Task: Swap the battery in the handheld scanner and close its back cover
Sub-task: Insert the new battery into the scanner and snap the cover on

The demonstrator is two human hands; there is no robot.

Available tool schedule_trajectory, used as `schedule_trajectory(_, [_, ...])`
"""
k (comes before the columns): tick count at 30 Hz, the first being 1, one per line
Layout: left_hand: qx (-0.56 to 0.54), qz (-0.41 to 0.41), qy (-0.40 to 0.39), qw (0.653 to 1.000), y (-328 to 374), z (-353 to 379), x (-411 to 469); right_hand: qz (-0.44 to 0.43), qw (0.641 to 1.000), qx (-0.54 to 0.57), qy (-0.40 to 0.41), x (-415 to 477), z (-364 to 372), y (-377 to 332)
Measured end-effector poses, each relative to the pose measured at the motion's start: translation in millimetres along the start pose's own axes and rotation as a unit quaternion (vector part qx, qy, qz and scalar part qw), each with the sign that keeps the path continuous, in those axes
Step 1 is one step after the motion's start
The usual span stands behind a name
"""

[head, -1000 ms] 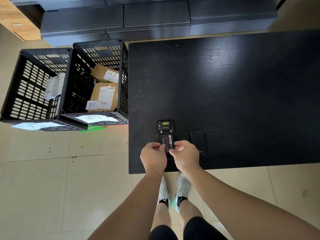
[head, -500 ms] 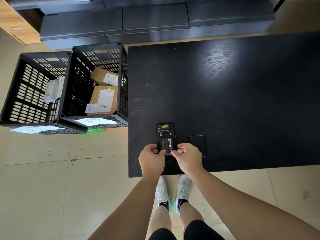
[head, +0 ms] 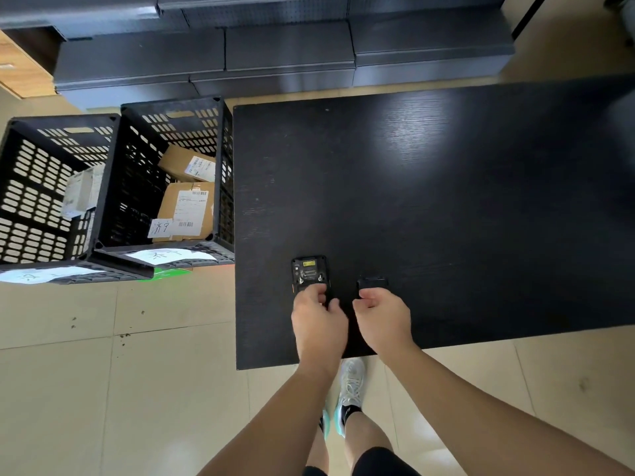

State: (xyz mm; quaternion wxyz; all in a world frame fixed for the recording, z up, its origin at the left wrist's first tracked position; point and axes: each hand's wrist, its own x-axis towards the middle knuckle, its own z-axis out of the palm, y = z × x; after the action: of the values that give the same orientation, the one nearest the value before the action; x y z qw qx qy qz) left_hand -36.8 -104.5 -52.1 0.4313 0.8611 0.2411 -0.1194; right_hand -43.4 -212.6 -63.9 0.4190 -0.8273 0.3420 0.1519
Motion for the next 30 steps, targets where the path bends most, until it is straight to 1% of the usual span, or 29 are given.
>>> schedule_trajectory(3, [0.002,-0.003,-0.072,0.997,18,29,-11,0.027,0.999,-0.008,0.022,13,-31,13])
schedule_trajectory(5, [0.003,-0.029,-0.098,0.995,21,42,-13,0.037,0.999,-0.025,0.004,19,-41,21])
schedule_trajectory(7, [0.010,-0.055,-0.111,0.992,18,50,-13,0.050,0.998,-0.018,-0.019,23,-44,26])
schedule_trajectory(10, [0.020,-0.083,-0.108,0.990,15,55,-12,0.069,0.997,-0.002,-0.034,26,-42,31])
schedule_trajectory(15, [0.017,-0.097,-0.103,0.990,15,60,-10,0.081,0.996,0.017,-0.036,30,-41,33])
schedule_trajectory(22, [-0.027,-0.155,-0.113,0.981,9,67,-4,0.120,0.991,0.045,-0.037,35,-41,31])
schedule_trajectory(26, [-0.046,-0.167,-0.108,0.979,9,67,-3,0.102,0.993,0.051,-0.037,35,-42,32])
schedule_trajectory(30, [-0.052,-0.167,-0.091,0.980,10,70,-3,0.084,0.992,0.083,-0.047,36,-45,35])
